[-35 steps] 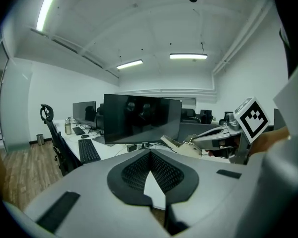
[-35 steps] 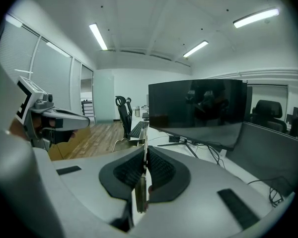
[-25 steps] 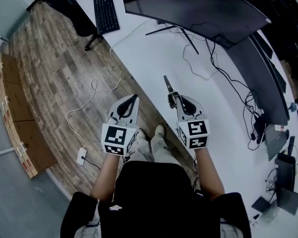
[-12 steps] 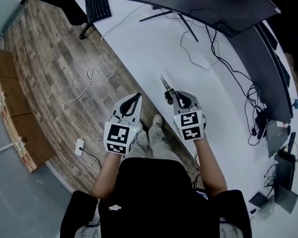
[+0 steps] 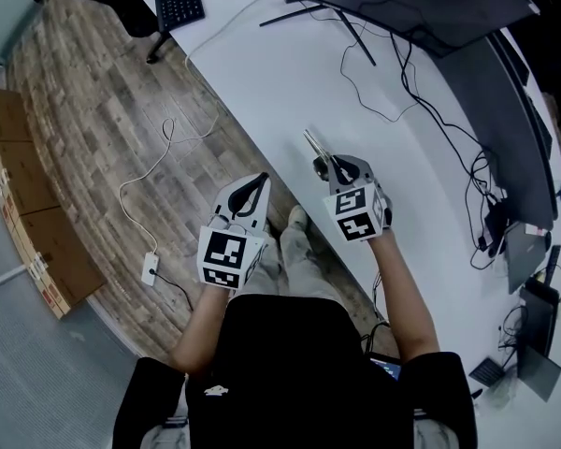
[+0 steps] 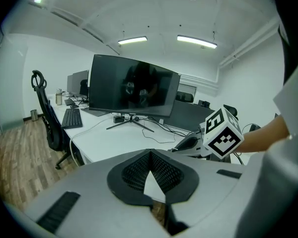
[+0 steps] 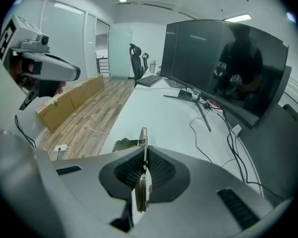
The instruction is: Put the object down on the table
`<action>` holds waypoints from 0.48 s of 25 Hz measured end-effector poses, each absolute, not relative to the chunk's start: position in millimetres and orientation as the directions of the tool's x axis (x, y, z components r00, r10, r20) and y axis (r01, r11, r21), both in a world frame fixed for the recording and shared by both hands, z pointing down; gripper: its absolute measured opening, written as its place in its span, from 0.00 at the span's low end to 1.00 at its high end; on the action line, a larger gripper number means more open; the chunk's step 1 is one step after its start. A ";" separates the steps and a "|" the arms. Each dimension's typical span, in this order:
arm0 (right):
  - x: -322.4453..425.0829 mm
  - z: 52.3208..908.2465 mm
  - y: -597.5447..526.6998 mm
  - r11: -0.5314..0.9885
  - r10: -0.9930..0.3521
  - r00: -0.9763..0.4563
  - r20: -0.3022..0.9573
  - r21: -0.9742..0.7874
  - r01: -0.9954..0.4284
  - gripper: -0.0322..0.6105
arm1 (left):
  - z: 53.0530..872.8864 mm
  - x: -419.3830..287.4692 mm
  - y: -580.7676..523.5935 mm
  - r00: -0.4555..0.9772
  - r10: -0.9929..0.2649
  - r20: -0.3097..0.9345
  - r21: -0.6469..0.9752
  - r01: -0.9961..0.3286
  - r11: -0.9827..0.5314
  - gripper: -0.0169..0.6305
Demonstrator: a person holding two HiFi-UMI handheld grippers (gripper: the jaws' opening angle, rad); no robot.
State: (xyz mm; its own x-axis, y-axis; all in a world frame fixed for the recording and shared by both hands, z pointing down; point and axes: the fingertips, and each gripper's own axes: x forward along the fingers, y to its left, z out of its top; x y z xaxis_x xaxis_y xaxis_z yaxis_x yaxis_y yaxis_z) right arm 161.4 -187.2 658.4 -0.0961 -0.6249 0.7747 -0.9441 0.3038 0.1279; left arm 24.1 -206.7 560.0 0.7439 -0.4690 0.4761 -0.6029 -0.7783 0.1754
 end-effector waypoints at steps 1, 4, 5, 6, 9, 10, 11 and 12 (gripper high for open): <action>163.3 660.4 -189.0 0.309 -0.623 -0.089 0.777 0.140 -0.941 0.09 | 561.2 24.1 -206.4 0.743 -0.469 0.477 0.175 -0.603 -0.778 0.05; 168.5 666.8 -193.9 0.326 -0.618 -0.069 0.783 0.176 -0.929 0.09 | 563.8 25.4 -204.7 0.744 -0.464 0.481 0.182 -0.603 -0.777 0.05; 169.7 668.9 -195.2 0.333 -0.617 -0.063 0.785 0.188 -0.924 0.09 | 564.9 25.3 -204.2 0.743 -0.464 0.482 0.183 -0.603 -0.776 0.05; 170.6 670.9 -196.4 0.339 -0.616 -0.057 0.786 0.199 -0.919 0.09 | 566.0 24.8 -203.9 0.743 -0.464 0.483 0.184 -0.604 -0.775 0.05; 172.7 676.4 -199.5 0.359 -0.612 -0.040 0.790 0.233 -0.904 0.09 | 569.9 22.4 -203.8 0.739 -0.463 0.489 0.184 -0.607 -0.773 0.05; 173.2 678.2 -200.2 0.367 -0.611 -0.034 0.791 0.244 -0.898 0.09 | 571.4 21.5 -203.7 0.738 -0.463 0.491 0.185 -0.608 -0.772 0.05; 173.6 680.1 -200.4 0.374 -0.609 -0.028 0.793 0.255 -0.892 0.09 | 572.7 20.7 -203.5 0.737 -0.463 0.493 0.186 -0.609 -0.771 0.05; 173.9 682.0 -200.4 0.380 -0.607 -0.023 0.794 0.265 -0.886 0.09 | 574.0 20.0 -203.2 0.736 -0.462 0.495 0.188 -0.610 -0.770 0.05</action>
State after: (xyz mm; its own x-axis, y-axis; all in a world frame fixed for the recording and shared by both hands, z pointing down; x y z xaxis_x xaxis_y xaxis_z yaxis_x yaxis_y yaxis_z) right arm 173.9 -200.4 682.0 -0.0226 -0.6069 0.7945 -0.8861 0.3801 0.2652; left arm 20.0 -203.2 574.0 0.7360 -0.4617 0.4950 -0.6095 -0.7702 0.1879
